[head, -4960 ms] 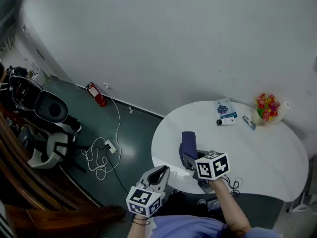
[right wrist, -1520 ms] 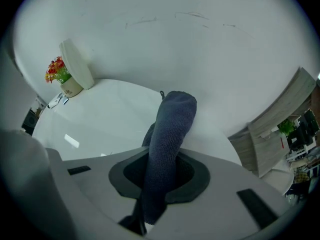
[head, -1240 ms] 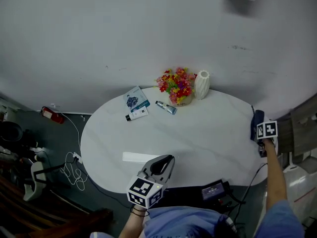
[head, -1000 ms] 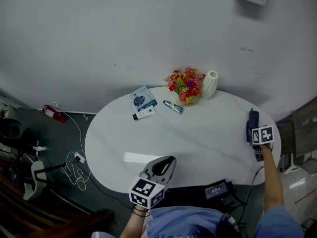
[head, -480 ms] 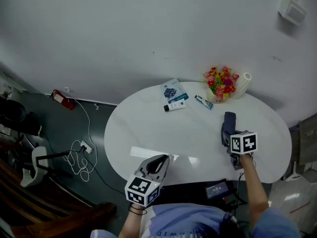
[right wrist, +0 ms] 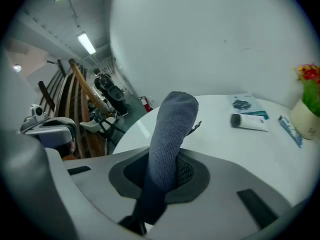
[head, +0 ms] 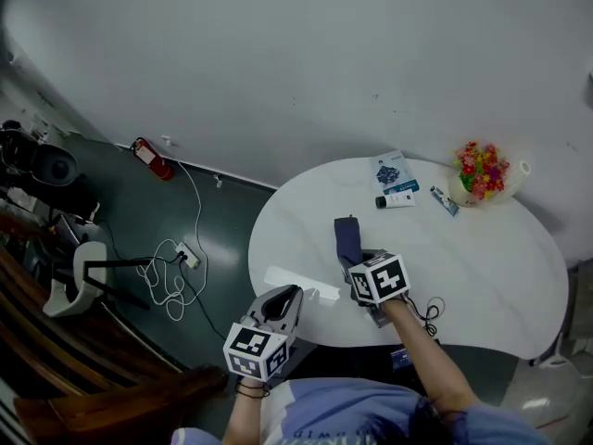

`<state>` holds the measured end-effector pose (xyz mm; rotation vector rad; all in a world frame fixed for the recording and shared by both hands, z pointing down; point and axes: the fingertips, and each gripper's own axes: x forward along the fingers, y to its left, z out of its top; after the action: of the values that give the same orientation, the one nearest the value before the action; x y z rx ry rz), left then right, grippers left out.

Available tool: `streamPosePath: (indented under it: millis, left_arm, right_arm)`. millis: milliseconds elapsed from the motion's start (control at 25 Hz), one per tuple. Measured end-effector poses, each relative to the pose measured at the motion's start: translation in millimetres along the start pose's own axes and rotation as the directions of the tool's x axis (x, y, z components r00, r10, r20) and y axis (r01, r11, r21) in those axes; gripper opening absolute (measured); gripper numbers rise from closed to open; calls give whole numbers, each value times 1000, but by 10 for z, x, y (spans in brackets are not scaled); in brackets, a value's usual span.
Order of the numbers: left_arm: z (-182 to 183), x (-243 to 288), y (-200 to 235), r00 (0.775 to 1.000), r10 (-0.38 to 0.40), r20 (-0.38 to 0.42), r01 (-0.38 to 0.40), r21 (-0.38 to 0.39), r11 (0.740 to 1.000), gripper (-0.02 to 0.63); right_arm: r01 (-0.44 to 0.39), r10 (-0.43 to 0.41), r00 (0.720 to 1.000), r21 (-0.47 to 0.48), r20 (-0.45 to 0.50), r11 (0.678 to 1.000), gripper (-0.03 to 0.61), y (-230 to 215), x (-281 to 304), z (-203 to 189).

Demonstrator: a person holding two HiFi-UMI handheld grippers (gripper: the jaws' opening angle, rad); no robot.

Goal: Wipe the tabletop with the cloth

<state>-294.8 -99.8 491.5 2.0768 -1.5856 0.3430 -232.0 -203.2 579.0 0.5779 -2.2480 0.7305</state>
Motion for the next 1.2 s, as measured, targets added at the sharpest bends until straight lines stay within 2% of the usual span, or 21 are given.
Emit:
streamPosePath:
  millis: [160, 280, 440, 560, 680, 840, 1040, 1200]
  left_arm:
    - [-72, -258, 385, 998, 63, 11, -63, -31, 998, 20]
    - [-159, -468, 597, 995, 102, 17, -101, -57, 993, 19]
    - [-330, -765, 818, 988, 152, 9, -151, -88, 985, 18]
    - [-466, -937, 929, 983, 185, -1, -184, -120, 976, 19]
    - [-557, -1012, 973, 981, 192, -10, -192, -142, 971, 19]
    - [-571, -930, 935, 987, 162, -14, -162, -137, 977, 20]
    - [-437, -649, 775, 996, 85, -10, -86, -105, 991, 18]
    - [-306, -352, 532, 1000, -3, -24, 2, -34, 999, 18]
  right_arm:
    - [-123, 122, 992, -73, -9, 990, 61, 815, 509, 213]
    - [-180, 177, 983, -111, -36, 977, 61, 1278, 836, 274]
    - [-231, 223, 971, -115, -83, 966, 61, 1706, 1135, 259]
    - [-248, 230, 963, -131, -138, 960, 61, 1845, 1308, 122]
    - [-221, 191, 964, -159, -184, 962, 61, 1792, 1408, -18]
    - [-172, 141, 969, -146, -203, 974, 61, 1520, 1396, -136]
    - [-89, 61, 977, -132, -202, 987, 61, 988, 1173, -269]
    - [-4, -10, 982, -76, -190, 997, 61, 475, 853, -401]
